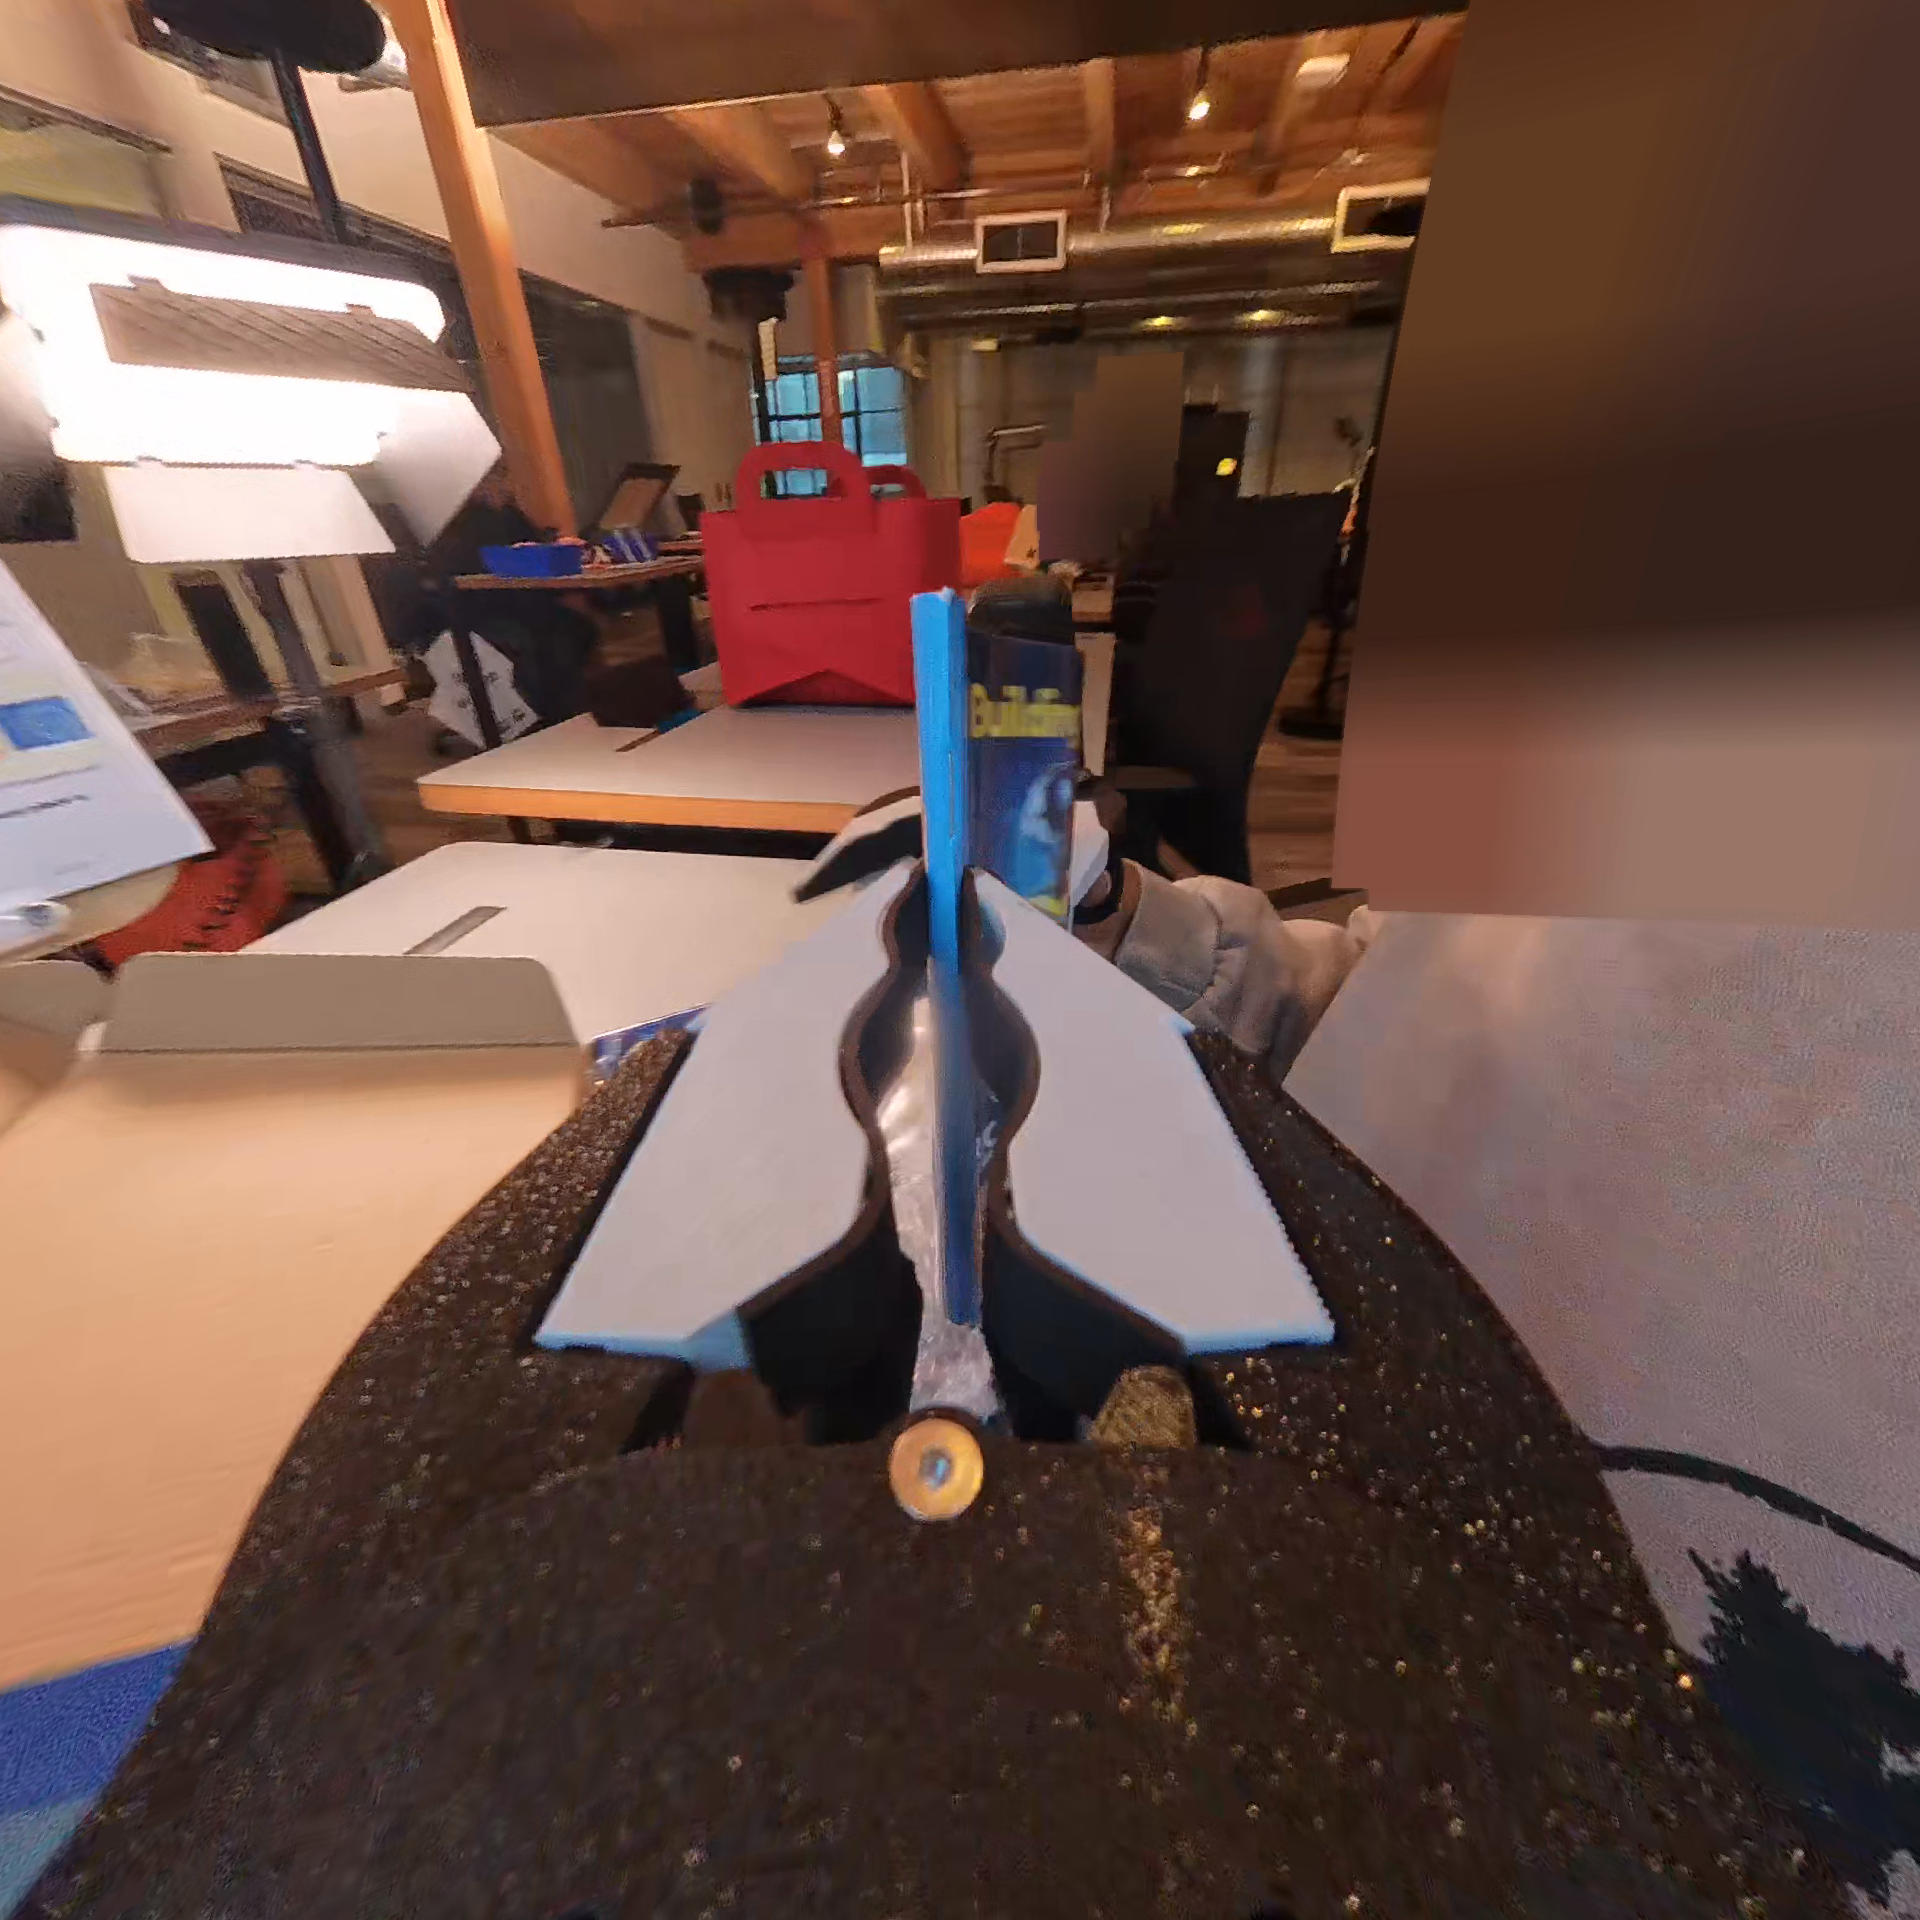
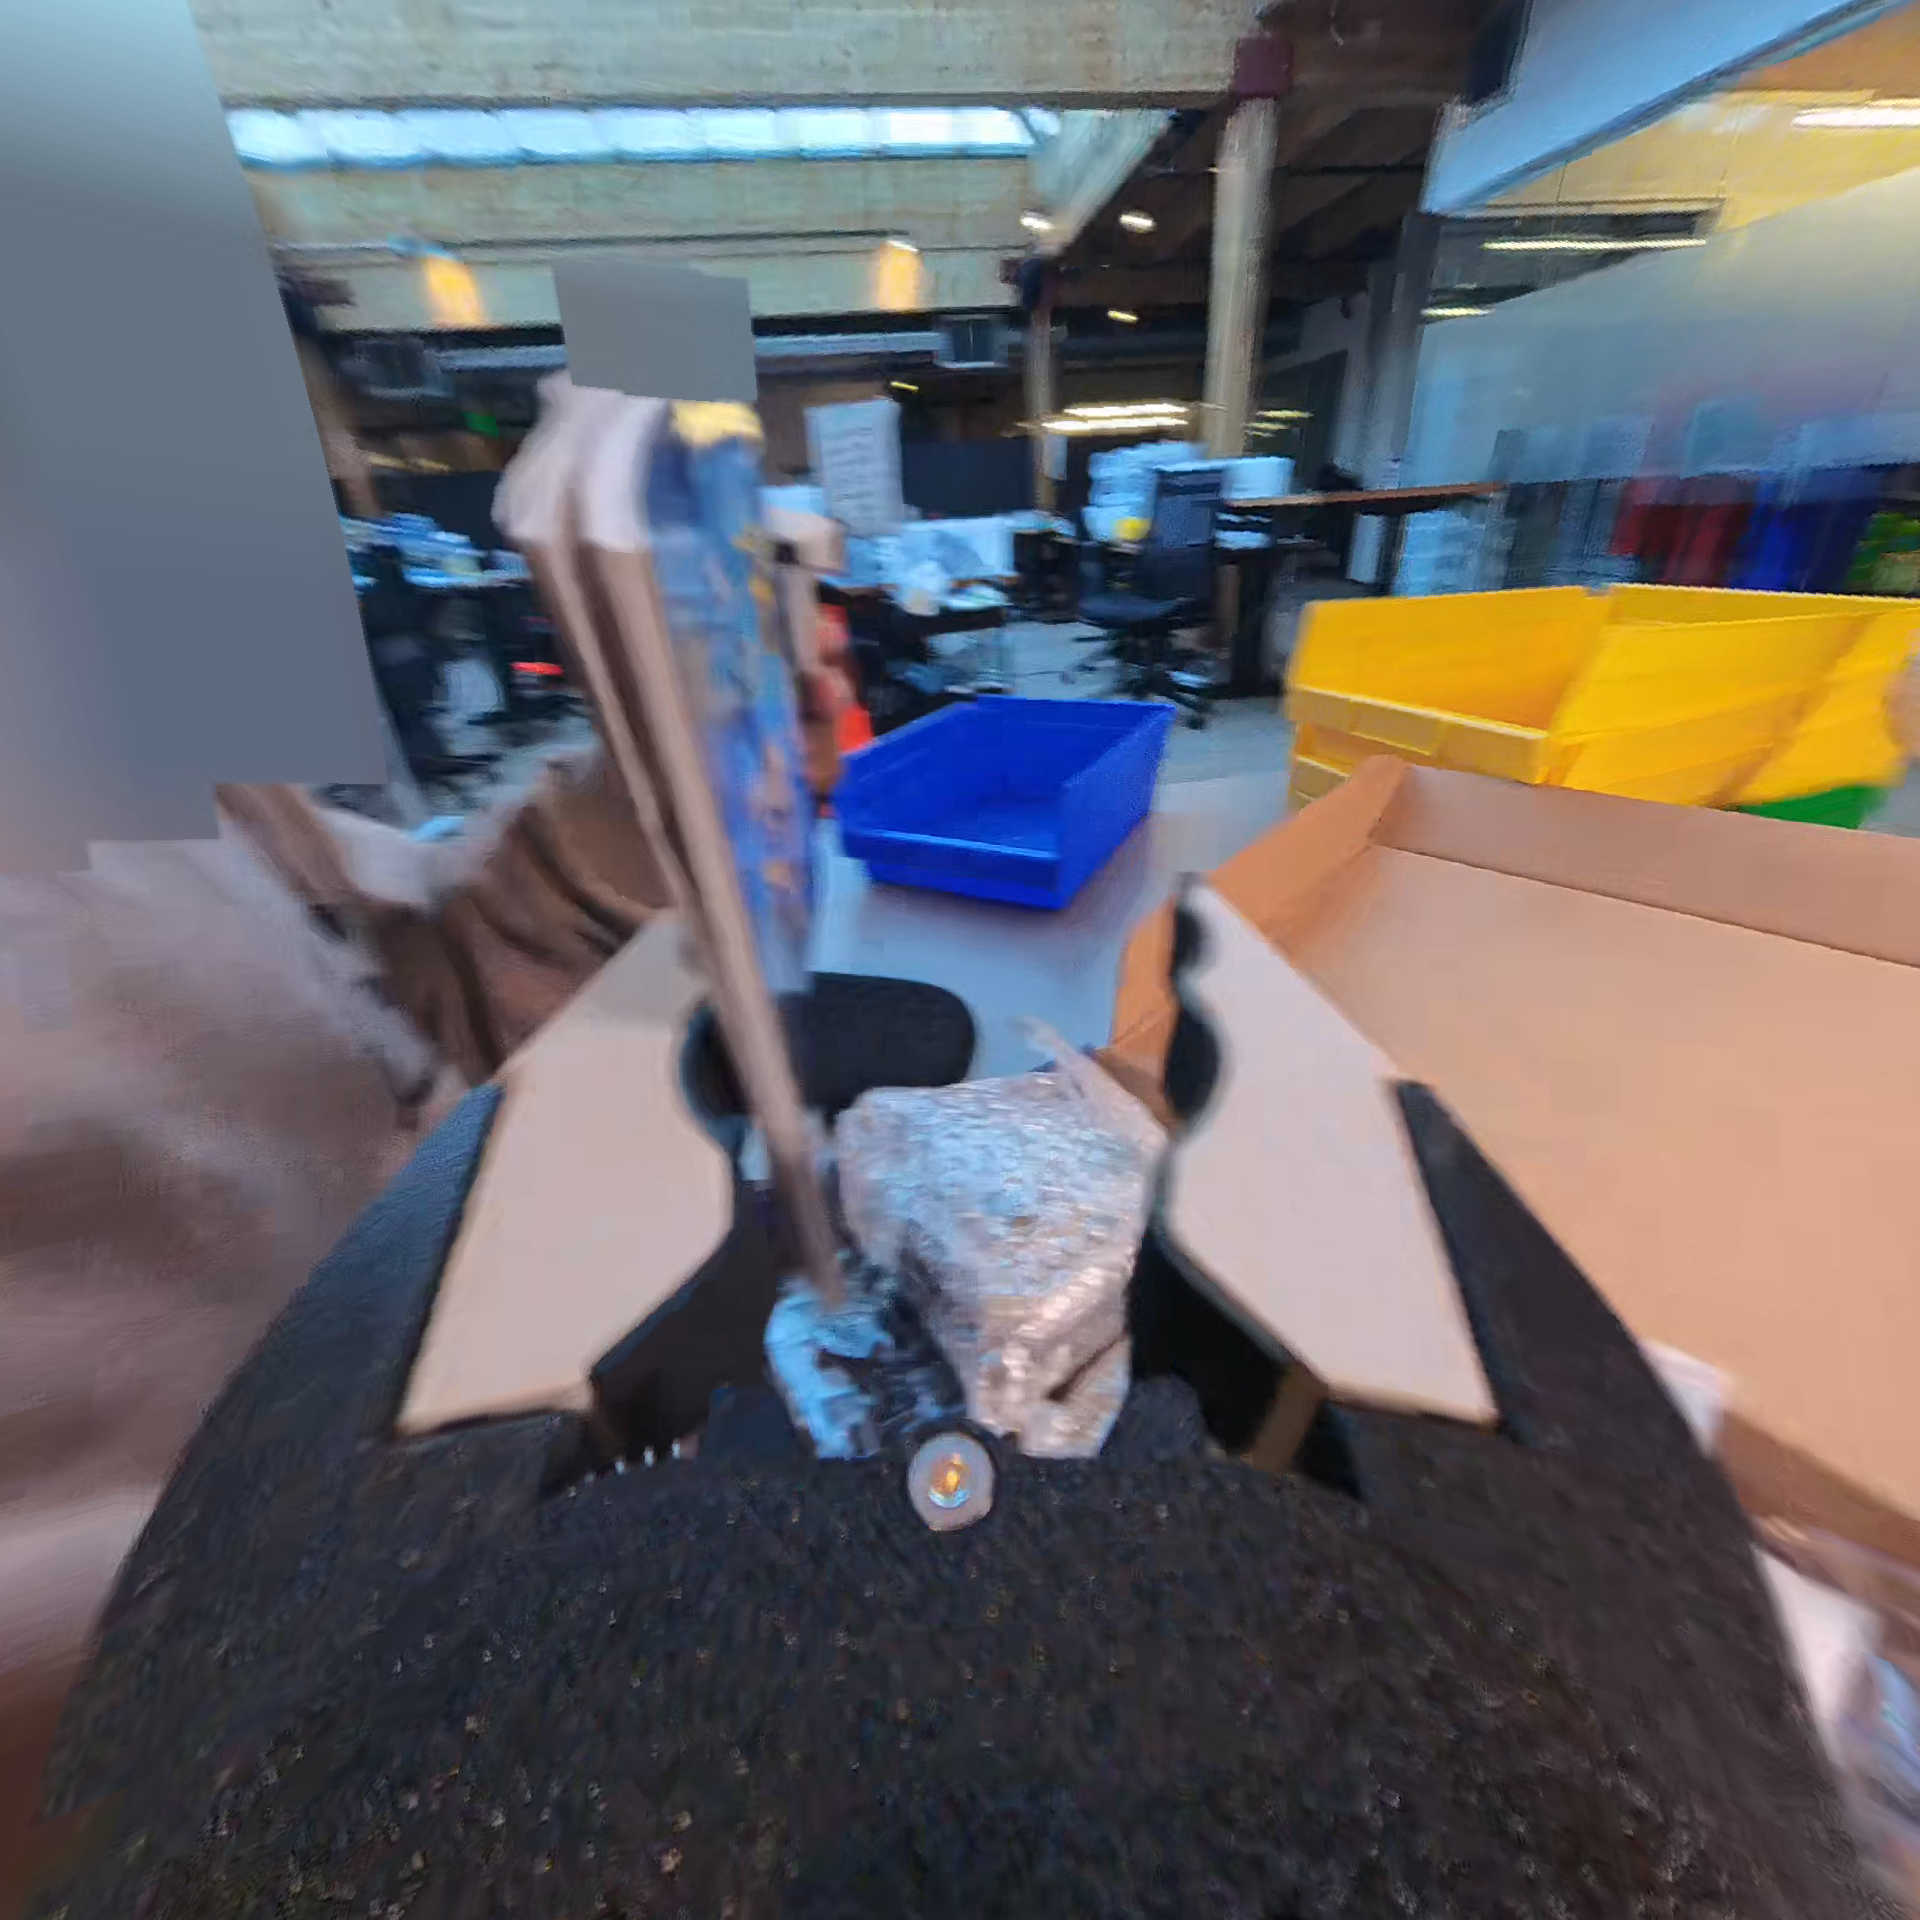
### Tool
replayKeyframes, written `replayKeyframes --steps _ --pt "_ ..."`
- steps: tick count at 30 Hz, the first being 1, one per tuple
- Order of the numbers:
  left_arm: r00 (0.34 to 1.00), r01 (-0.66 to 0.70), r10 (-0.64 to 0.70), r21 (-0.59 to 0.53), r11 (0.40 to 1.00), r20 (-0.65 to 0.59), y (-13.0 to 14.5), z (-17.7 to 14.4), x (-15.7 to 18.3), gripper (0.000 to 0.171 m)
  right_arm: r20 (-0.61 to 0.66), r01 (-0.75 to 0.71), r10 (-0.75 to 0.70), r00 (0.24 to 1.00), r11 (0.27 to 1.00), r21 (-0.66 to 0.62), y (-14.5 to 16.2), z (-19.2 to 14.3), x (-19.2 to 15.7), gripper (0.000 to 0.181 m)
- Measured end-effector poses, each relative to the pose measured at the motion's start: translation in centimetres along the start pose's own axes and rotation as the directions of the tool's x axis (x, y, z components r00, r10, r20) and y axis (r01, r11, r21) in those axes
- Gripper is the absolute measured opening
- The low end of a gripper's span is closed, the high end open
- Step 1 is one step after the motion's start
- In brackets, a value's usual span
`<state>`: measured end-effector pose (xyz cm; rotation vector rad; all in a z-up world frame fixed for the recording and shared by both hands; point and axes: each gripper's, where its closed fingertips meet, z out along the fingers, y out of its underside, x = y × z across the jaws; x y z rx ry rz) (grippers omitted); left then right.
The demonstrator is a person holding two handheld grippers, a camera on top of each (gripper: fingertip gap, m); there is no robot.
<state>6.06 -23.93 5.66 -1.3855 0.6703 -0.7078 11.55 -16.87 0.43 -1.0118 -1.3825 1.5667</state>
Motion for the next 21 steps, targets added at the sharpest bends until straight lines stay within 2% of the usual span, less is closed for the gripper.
replayKeyframes --steps 1,2,4,6,9,11,13,15,17,19,21 --pt "0.999 0.045 -0.045 0.027 0.999 -0.022 0.6 0.7 -0.1 0.002 0.113 -0.008 0.004 0.994 0.999 0.033 -0.3 -0.6 -1.8 0.028" --pt "0.995 0.097 -0.096 0.048 0.994 -0.025 1.3 1.2 -0.6 0.002 0.116 -0.012 0.005 0.993 0.999 0.053 -0.4 -1.3 -1.9 0.004" --pt "0.979 0.204 -0.203 0.057 0.977 -0.014 3.0 2.1 -1.9 0.003 0.104 -0.038 0.041 0.994 0.999 -0.027 0.7 -2.3 -1.3 0.004" --pt "0.952 0.304 -0.305 0.025 0.952 0.03 4.9 2.9 -3.3 0.003 0.032 -0.105 0.109 0.994 0.988 -0.116 1.3 -3.2 0.4 0.003" --pt "0.871 0.483 -0.481 0.011 0.876 0.102 6.9 3.6 -5.1 0.004 -0.054 -0.298 0.293 0.955 0.932 -0.208 1.3 -4.5 3.5 0.004" --pt "0.818 0.57 -0.563 -0.03 0.821 0.119 8.8 3.9 -4.7 0.004 -0.094 -0.432 0.424 0.901 0.85 -0.303 2.3 -5.3 5.1 0.004" --pt "0.762 0.647 -0.634 -0.099 0.756 0.132 11.3 4.2 -3.3 0.005 -0.13 -0.504 0.501 0.856 0.749 -0.43 5.1 -5.9 5.5 0.004" --pt "0.721 0.693 -0.678 -0.161 0.703 0.145 13.4 4.3 -2.0 0.007 -0.157 -0.572 0.584 0.797 0.646 -0.505 8.0 -6.6 5.0 0.004" --pt "0.714 0.699 -0.686 -0.196 0.688 0.139 14.0 4.2 -1.2 0.008 -0.174 -0.621 0.65 0.74 0.561 -0.547 9.7 -7.5 4.4 0.004" --pt "0.739 0.664 -0.663 -0.289 0.69 0.116 14.3 4.2 0.0 0.008 -0.192 -0.636 0.68 0.708 0.495 -0.592 10.7 -8.6 4.1 0.004" --pt "0.799 0.595 -0.586 -0.324 0.735 0.137 14.1 4.0 0.0 0.009 -0.205 -0.623 0.661 0.722 0.492 -0.608 11.2 -9.1 4.4 0.004"
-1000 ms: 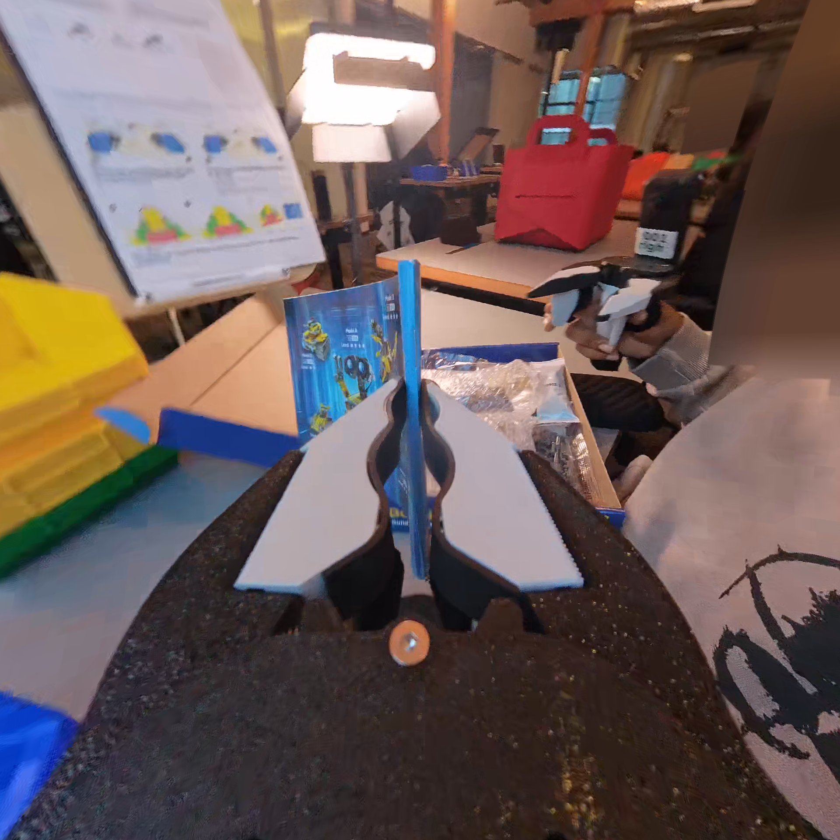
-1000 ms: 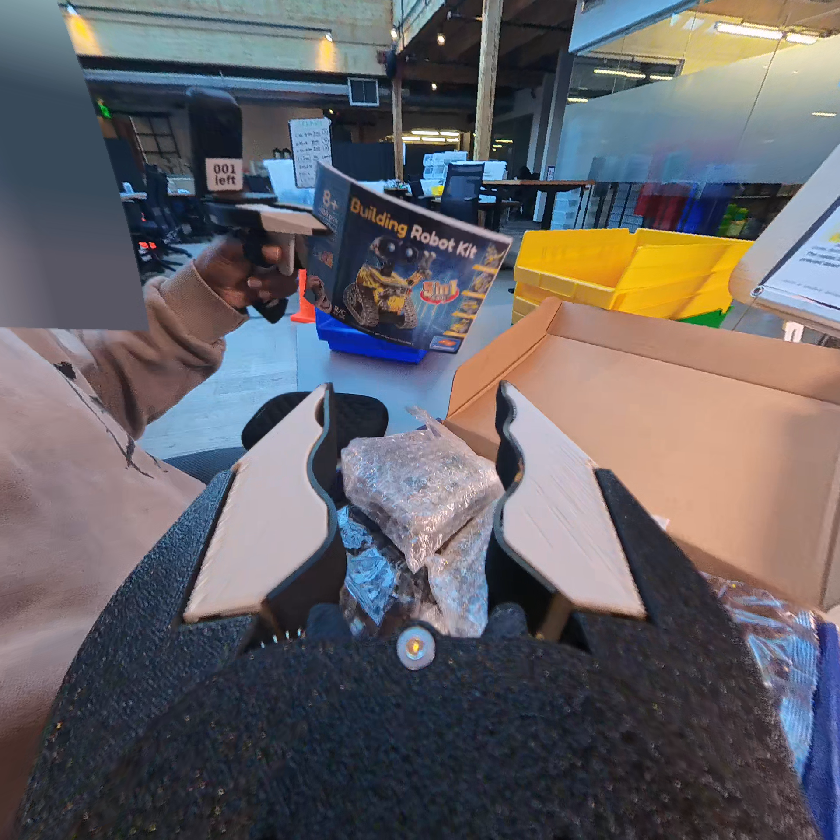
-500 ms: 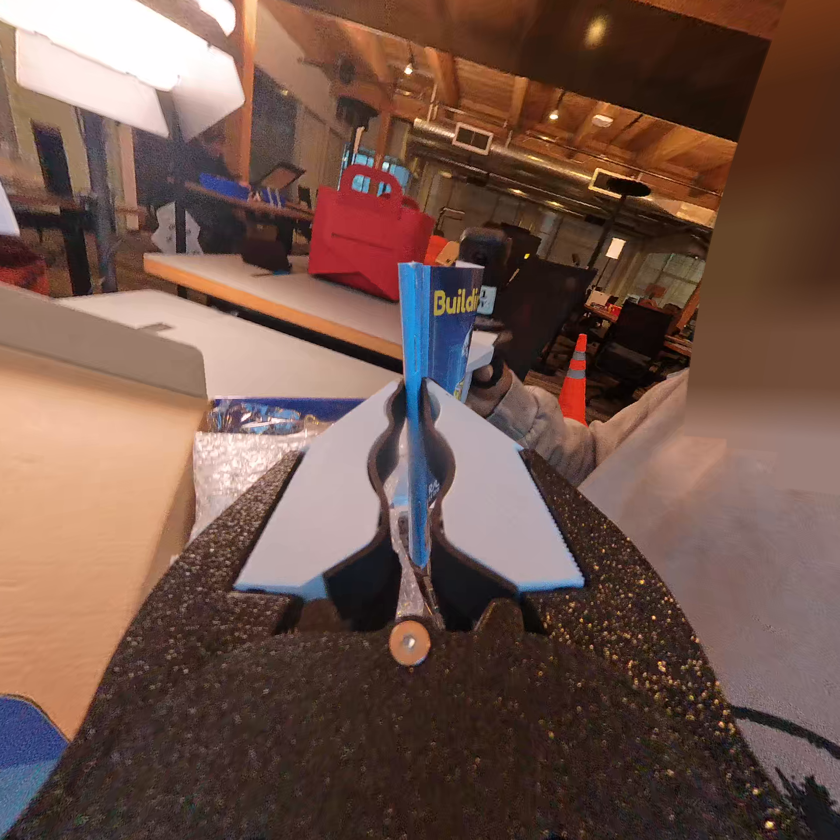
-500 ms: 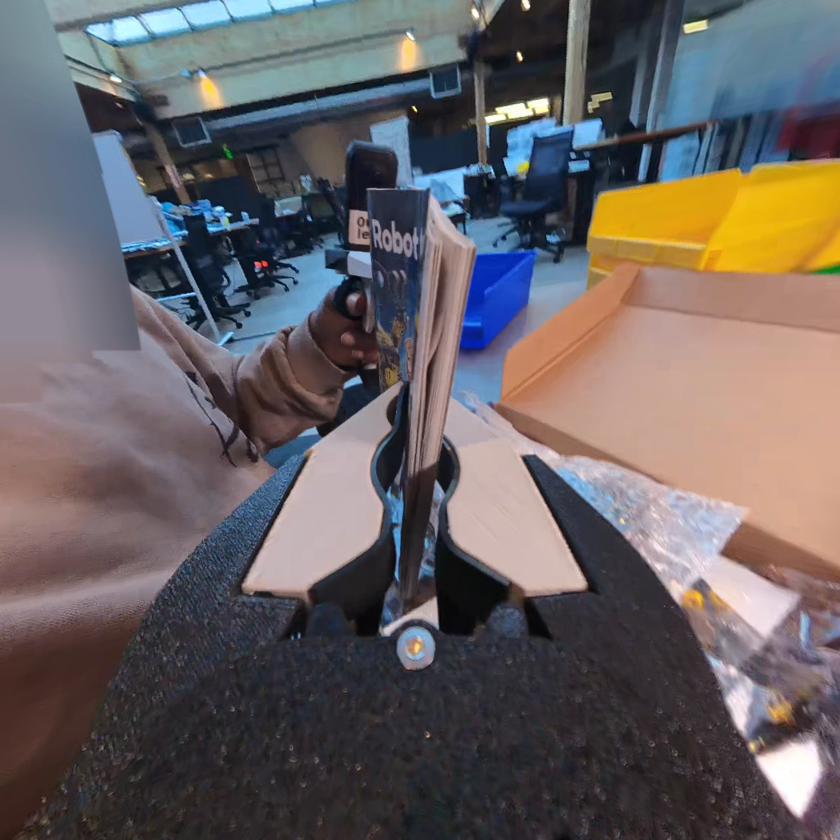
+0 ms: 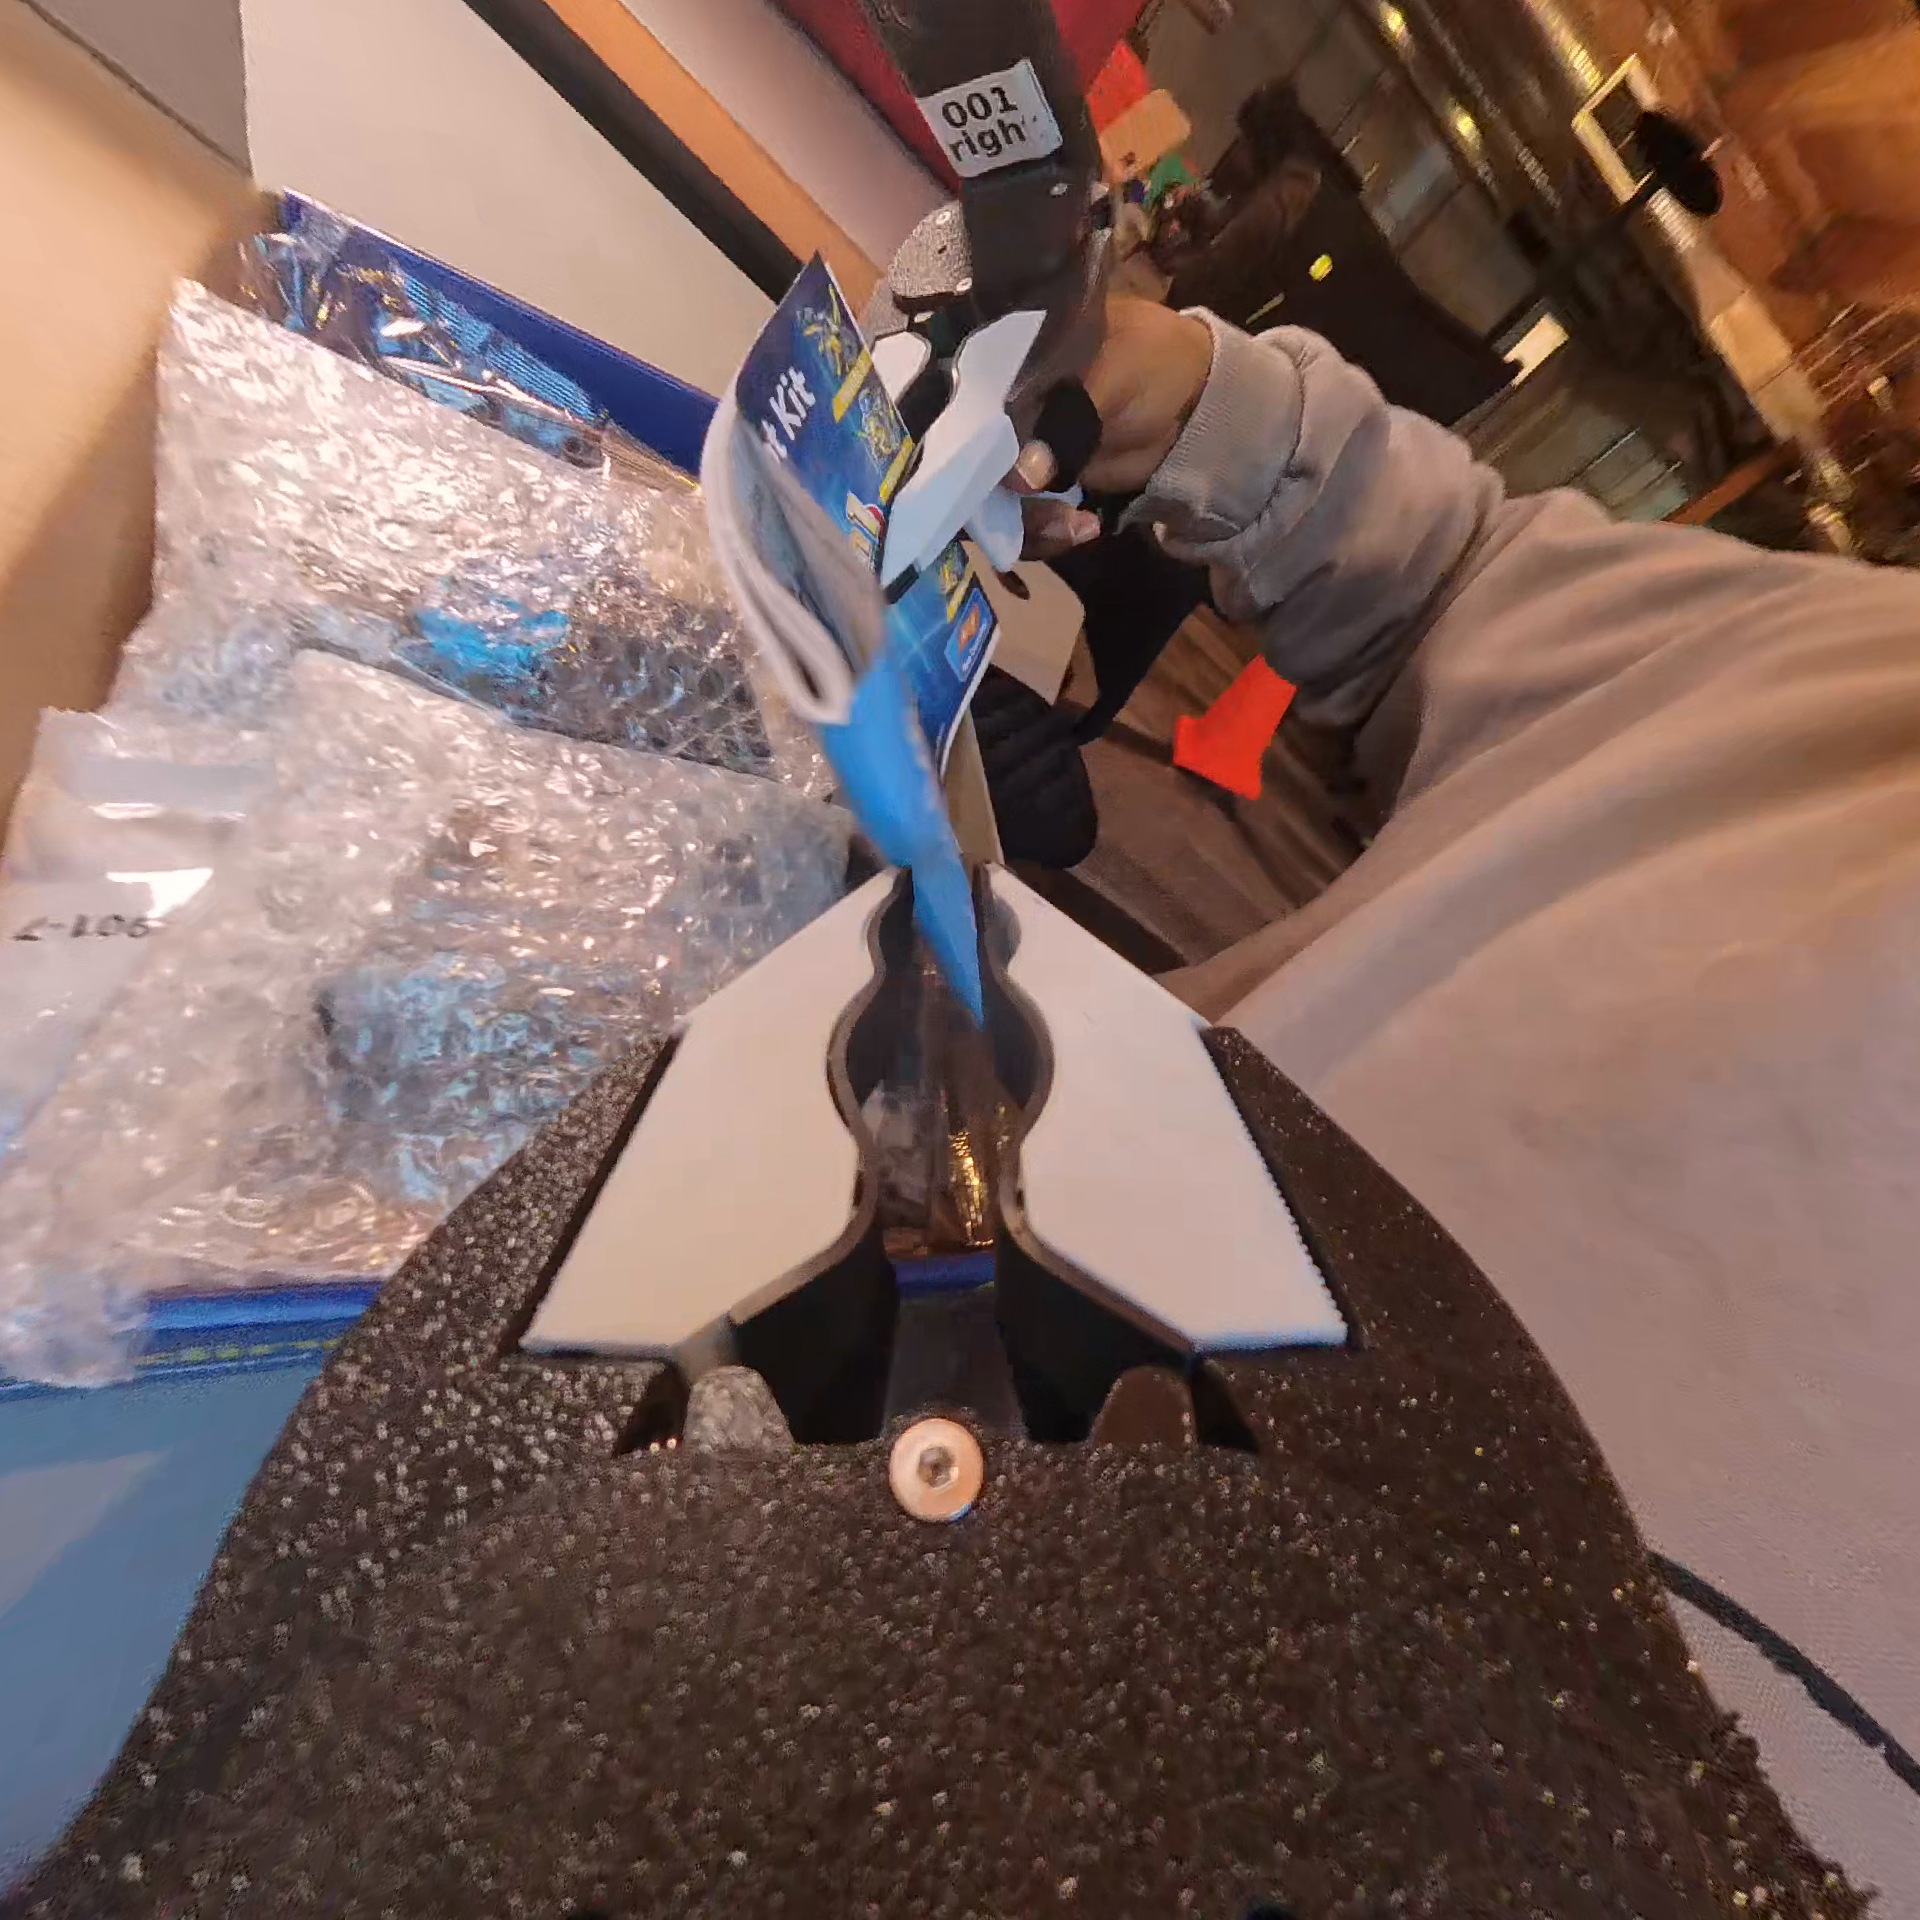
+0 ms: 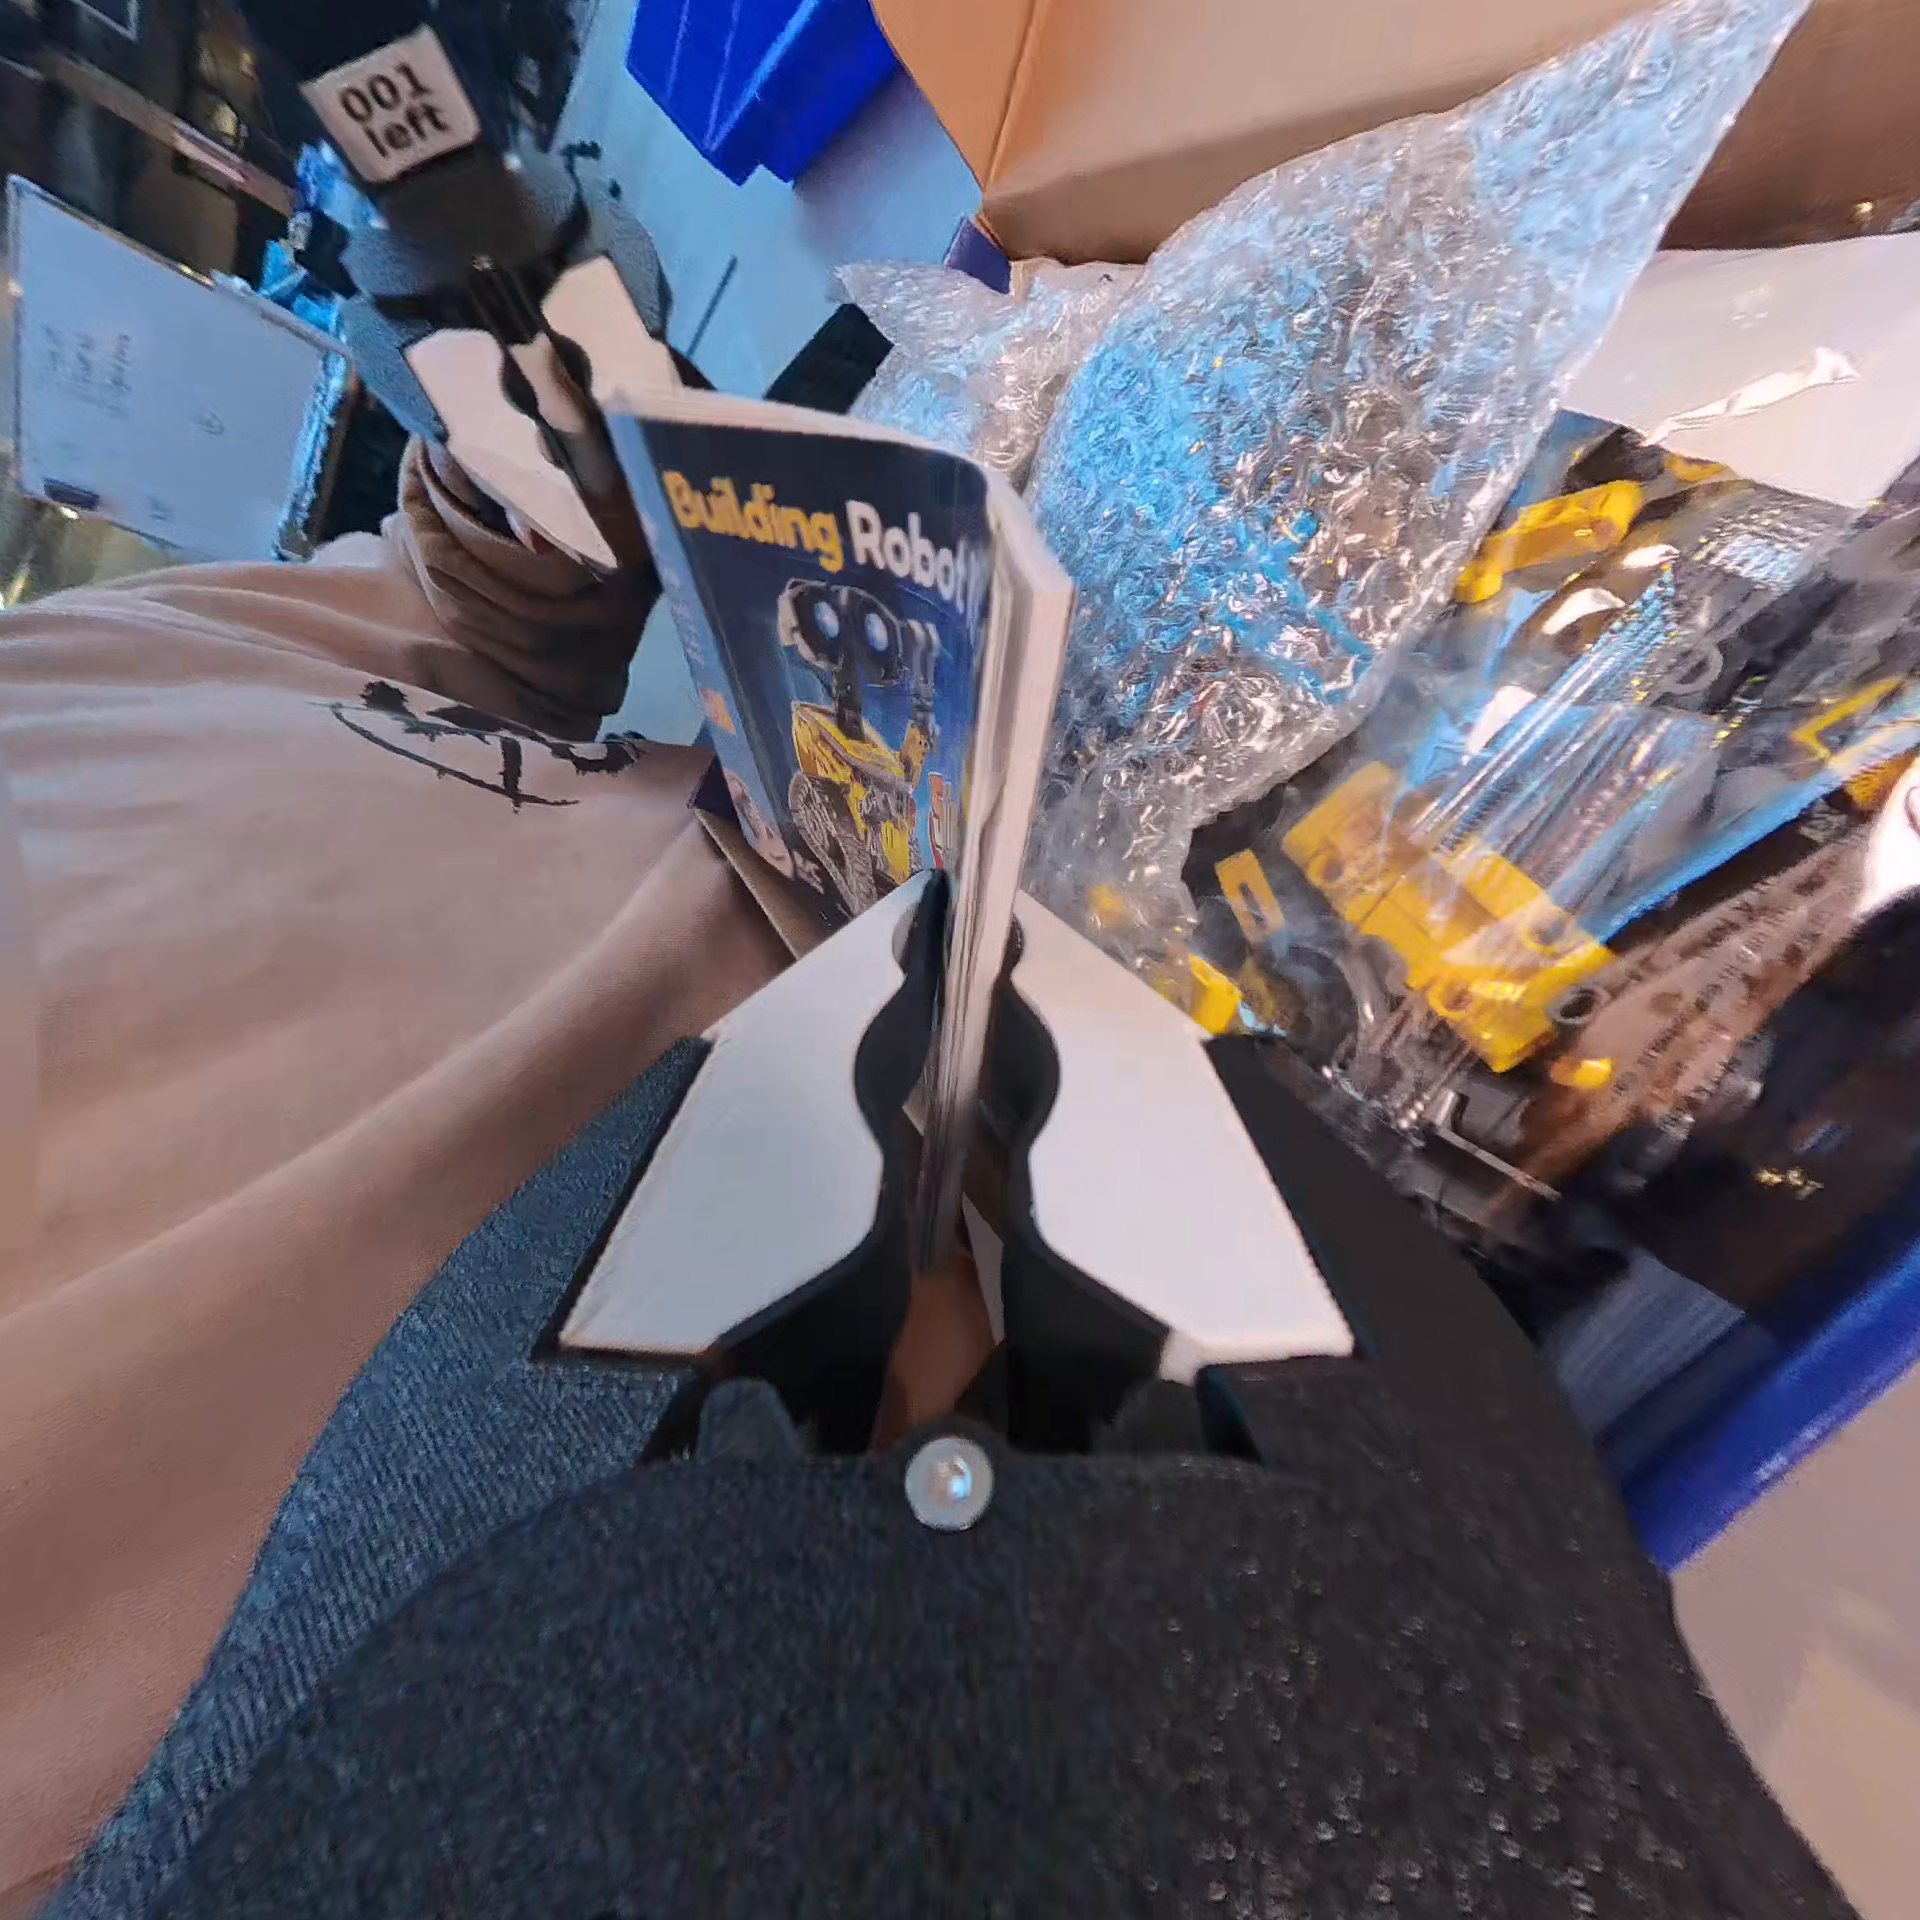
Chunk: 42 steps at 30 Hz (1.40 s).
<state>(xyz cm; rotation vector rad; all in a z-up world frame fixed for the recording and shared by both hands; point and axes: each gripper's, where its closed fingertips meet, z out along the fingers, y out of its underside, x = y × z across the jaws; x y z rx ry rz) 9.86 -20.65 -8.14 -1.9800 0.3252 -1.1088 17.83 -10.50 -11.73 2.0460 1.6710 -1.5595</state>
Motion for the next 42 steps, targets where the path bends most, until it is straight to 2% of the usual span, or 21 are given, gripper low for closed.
replayKeyframes --steps 2,4,6,7,9,11,13,15,17,19,20,22,24,27,28,31,36,37,39,41,42 --pt "0.996 -0.068 0.069 -0.007 0.998 0.055 -0.7 -0.6 -0.4 0.014 -0.075 0.056 -0.06 0.995 0.997 -0.052 0.3 0.1 0.7 0.005" --pt "0.968 -0.178 0.174 0.006 0.984 0.182 -2.5 -1.6 -1.6 0.02 -0.127 0.095 -0.109 0.986 0.99 -0.109 0.5 0.4 1.2 0.007" --pt "0.884 -0.35 0.34 -0.028 0.936 0.32 -4.3 -2.0 -2.5 0.024 -0.152 0.111 -0.136 0.979 0.981 -0.159 0.5 0.7 1.7 0.008" --pt "0.842 -0.418 0.415 -0.068 0.906 0.343 -4.6 -1.5 -2.5 0.024 -0.174 0.126 -0.16 0.972 0.974 -0.189 0.6 0.8 2.3 0.013" --pt "0.778 -0.482 0.53 -0.221 0.848 0.337 -3.4 0.7 -3.4 0.025 -0.195 0.134 -0.178 0.964 0.966 -0.223 0.6 1.1 3.0 0.018" --pt "0.74 -0.483 0.606 -0.396 0.781 0.291 -0.8 2.5 -4.9 0.023 -0.203 0.157 -0.206 0.957 0.96 -0.234 0.4 0.8 3.3 0.026" --pt "0.718 -0.514 0.643 -0.42 0.748 0.266 0.2 3.6 -5.1 0.01 -0.261 0.239 -0.298 0.918 0.943 -0.233 -0.2 -0.4 3.7 0.035" --pt "0.693 -0.532 0.673 -0.446 0.72 0.259 0.5 3.8 -5.1 0.01 -0.344 0.382 -0.455 0.821 0.887 -0.261 -0.8 -1.8 3.5 0.051" --pt "0.695 -0.529 0.679 -0.472 0.706 0.237 0.7 3.9 -5.1 0.008 -0.434 0.523 -0.611 0.662 0.791 -0.317 -2.0 -3.3 2.9 0.069" --pt "0.708 -0.522 0.674 -0.487 0.7 0.21 0.8 4.2 -5.1 0.006 -0.435 0.65 -0.758 0.485 0.646 -0.4 -2.6 -3.7 1.4 0.071" --pt "0.712 -0.523 0.674 -0.492 0.696 0.196 0.8 4.5 -5.2 0.005 -0.399 0.678 -0.805 0.439 0.588 -0.442 -2.1 -3.3 0.7 0.07" --pt "0.697 -0.545 0.695 -0.5 0.673 0.176 0.9 5.1 -5.4 0.002 -0.325 0.656 -0.839 0.437 0.545 -0.523 -0.3 -1.8 1.1 0.067" --pt "0.662 -0.571 0.73 -0.518 0.637 0.169 1.0 5.6 -5.5 0.001 -0.301 0.59 -0.838 0.455 0.537 -0.602 1.3 -1.3 3.6 0.068" --pt "0.605 -0.597 0.783 -0.568 0.566 0.145 1.0 6.3 -5.7 0.0 -0.274 0.561 -0.74 0.614 0.654 -0.507 1.3 -1.2 4.2 0.064" --pt "0.6 -0.596 0.79 -0.589 0.546 0.126 0.9 6.5 -5.8 0.0 -0.266 0.555 -0.723 0.638 0.671 -0.493 1.2 -1.4 4.4 0.061" --pt "0.604 -0.587 0.794 -0.633 0.504 0.072 0.7 7.4 -6.2 0.0 -0.234 0.549 -0.72 0.654 0.663 -0.509 0.8 -2.1 5.3 0.058" --pt "0.54 -0.628 0.841 -0.661 0.41 0.009 0.6 8.0 -6.2 0.0 -0.233 0.537 -0.709 0.665 0.671 -0.511 0.7 -2.2 5.8 0.059" --pt "0.554 -0.631 0.832 -0.647 0.428 0.011 0.4 8.0 -6.1 0.0 -0.225 0.539 -0.699 0.679 0.683 -0.493 0.7 -2.3 5.4 0.065" --pt "0.644 -0.611 0.765 -0.593 0.524 0.012 -0.1 7.5 -5.6 0.0 -0.251 0.514 -0.648 0.719 0.739 -0.435 0.1 -2.9 4.5 0.072" --pt "0.78 -0.546 0.626 -0.487 0.681 0.002 -1.5 6.6 -4.2 0.016 -0.34 0.485 -0.607 0.719 0.788 -0.379 -1.0 -4.6 4.9 0.078" --pt "0.832 -0.503 0.555 -0.415 0.758 0.006 -3.0 6.0 -3.7 0.017 -0.373 0.466 -0.585 0.72 0.806 -0.365 -1.1 -5.4 5.4 0.079"
